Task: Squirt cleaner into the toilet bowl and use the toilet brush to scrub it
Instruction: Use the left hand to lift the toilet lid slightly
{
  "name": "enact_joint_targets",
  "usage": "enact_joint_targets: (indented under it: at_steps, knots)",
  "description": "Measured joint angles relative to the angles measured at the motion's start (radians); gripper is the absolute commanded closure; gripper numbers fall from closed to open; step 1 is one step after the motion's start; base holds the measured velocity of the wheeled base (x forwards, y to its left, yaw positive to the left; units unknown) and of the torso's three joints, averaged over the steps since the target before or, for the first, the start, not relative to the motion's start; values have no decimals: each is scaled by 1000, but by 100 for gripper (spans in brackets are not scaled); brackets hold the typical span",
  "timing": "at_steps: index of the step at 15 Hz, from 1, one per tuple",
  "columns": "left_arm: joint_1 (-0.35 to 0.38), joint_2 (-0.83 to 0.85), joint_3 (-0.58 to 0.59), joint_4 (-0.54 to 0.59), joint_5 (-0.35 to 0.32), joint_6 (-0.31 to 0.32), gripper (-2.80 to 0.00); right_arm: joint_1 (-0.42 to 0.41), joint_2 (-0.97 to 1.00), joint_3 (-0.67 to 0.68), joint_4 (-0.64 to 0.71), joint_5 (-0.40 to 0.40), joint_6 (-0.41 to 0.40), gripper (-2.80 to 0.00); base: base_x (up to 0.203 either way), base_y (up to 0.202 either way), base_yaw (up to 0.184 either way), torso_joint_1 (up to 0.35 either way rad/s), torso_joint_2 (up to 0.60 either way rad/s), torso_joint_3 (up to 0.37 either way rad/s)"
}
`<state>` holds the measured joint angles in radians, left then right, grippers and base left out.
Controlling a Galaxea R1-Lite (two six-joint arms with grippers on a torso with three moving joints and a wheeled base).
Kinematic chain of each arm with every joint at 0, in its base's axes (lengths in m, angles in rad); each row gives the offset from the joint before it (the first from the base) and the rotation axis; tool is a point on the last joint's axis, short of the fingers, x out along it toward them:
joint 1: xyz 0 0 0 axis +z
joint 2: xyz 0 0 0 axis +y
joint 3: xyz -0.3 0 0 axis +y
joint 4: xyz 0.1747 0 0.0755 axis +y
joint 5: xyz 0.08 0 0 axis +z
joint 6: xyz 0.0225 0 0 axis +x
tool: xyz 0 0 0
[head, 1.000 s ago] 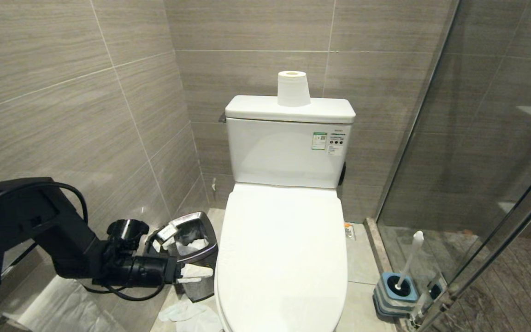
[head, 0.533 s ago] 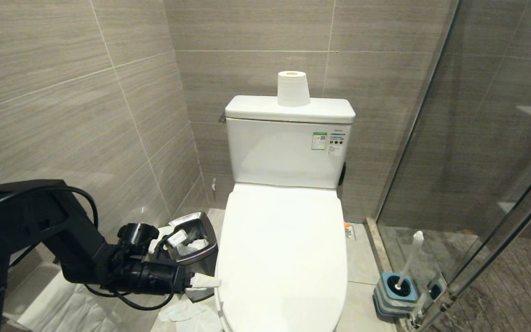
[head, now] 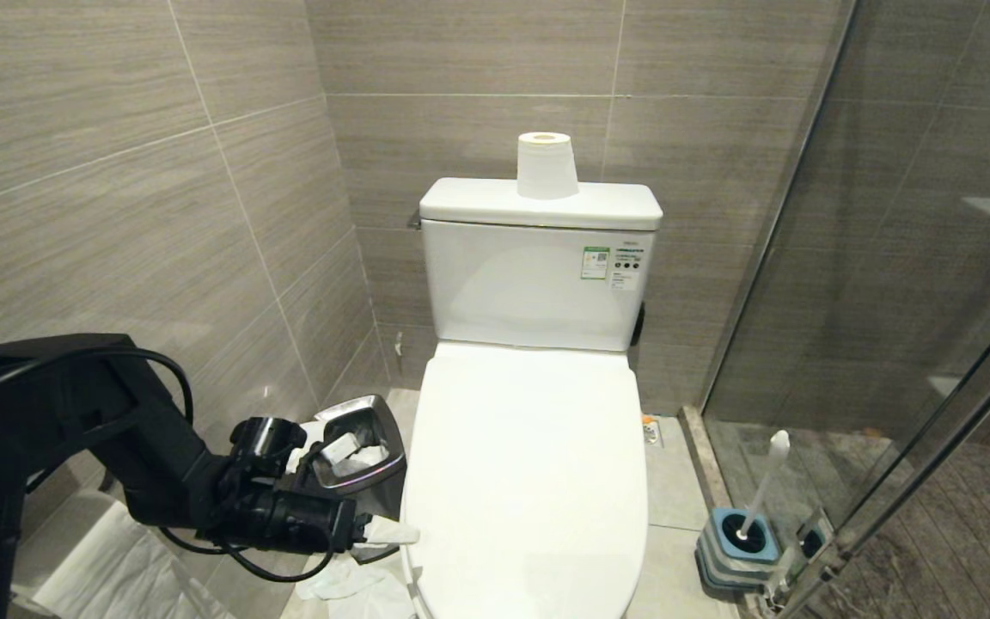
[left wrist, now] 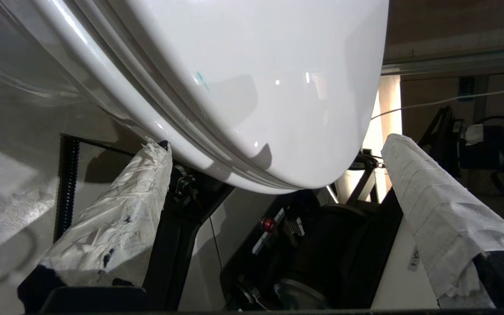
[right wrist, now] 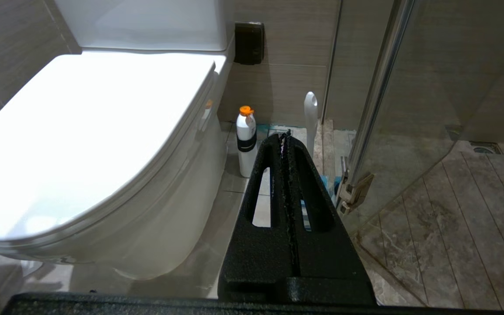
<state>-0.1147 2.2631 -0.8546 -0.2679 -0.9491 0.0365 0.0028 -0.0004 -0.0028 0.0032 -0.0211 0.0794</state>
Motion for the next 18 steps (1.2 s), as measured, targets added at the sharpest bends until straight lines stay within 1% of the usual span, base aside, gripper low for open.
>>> enact_joint_targets:
  at_steps: [1,3,4,6,11,15,18]
  knots:
    - [15,-8,-3,-1,-12,-1,-280,0,0,0,0,0,0,0,0,0,0,0,0,0]
    - [58,-26,3,3,-58,-2,-280,0,0,0,0,0,0,0,0,0,0,0,0,0]
    - [75,-32,12,6,-67,2,-280,0,0,0,0,0,0,0,0,0,0,0,0,0]
    - [87,-40,31,5,-64,18,-280,0,0,0,0,0,0,0,0,0,0,0,0,0]
    - [79,-59,85,-3,-73,22,-280,0,0,0,0,0,0,0,0,0,0,0,0,0]
    - [71,-66,89,-54,-73,9,-280,0,0,0,0,-1,0,0,0,0,0,0,0,0]
    - [69,-73,91,-57,-72,5,-280,0,0,0,0,0,0,0,0,0,0,0,0,0]
